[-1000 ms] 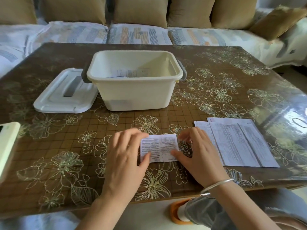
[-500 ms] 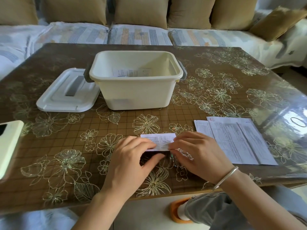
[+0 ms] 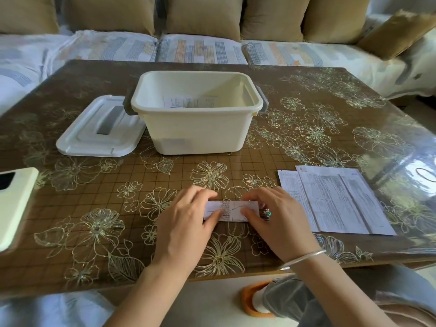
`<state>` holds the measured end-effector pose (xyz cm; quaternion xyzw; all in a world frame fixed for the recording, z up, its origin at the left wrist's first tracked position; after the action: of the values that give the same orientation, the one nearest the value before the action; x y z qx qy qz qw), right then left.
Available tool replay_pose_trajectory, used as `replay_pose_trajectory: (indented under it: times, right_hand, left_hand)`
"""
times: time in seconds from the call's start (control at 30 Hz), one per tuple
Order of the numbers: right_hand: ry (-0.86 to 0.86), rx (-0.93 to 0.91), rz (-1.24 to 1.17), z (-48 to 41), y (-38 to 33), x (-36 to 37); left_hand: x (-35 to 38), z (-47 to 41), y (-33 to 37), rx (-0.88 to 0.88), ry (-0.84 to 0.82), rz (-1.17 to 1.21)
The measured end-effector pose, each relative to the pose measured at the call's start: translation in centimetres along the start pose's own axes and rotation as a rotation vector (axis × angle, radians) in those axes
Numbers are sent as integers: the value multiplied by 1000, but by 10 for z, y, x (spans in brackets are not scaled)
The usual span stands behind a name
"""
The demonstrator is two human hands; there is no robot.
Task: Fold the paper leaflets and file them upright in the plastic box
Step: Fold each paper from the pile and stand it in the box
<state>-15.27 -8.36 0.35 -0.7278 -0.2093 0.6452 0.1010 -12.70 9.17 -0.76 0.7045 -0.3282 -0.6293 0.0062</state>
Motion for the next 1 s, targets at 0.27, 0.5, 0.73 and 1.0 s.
replay_pose_trajectory:
  times: [0.27, 0.5, 0.73, 1.0]
  right_hand:
    - [-272, 177, 124, -13, -5, -9]
    - [-631, 274, 209, -39, -15, -20]
    - [-660, 255, 246, -45, -9, -18]
    - [-326, 193, -321, -17, -9, -23]
  left_hand:
    - [-2, 2, 6, 83, 46, -31]
    - [2, 1, -2, 82, 2, 122]
    - [0, -3, 0, 27, -48, 162]
    - [0, -5, 3, 42, -113, 101]
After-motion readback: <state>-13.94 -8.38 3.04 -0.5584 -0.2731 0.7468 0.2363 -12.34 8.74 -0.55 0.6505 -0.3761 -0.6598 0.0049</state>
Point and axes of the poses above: each hand's wrist, its own z-axis away from the middle knuckle, its own x-axis out of the palm, y = z × x, the point moved 3 cm from there along -z, towards the middle knuckle, and after that the axes turned 13 degrees about -y, right-handed, at the moved point
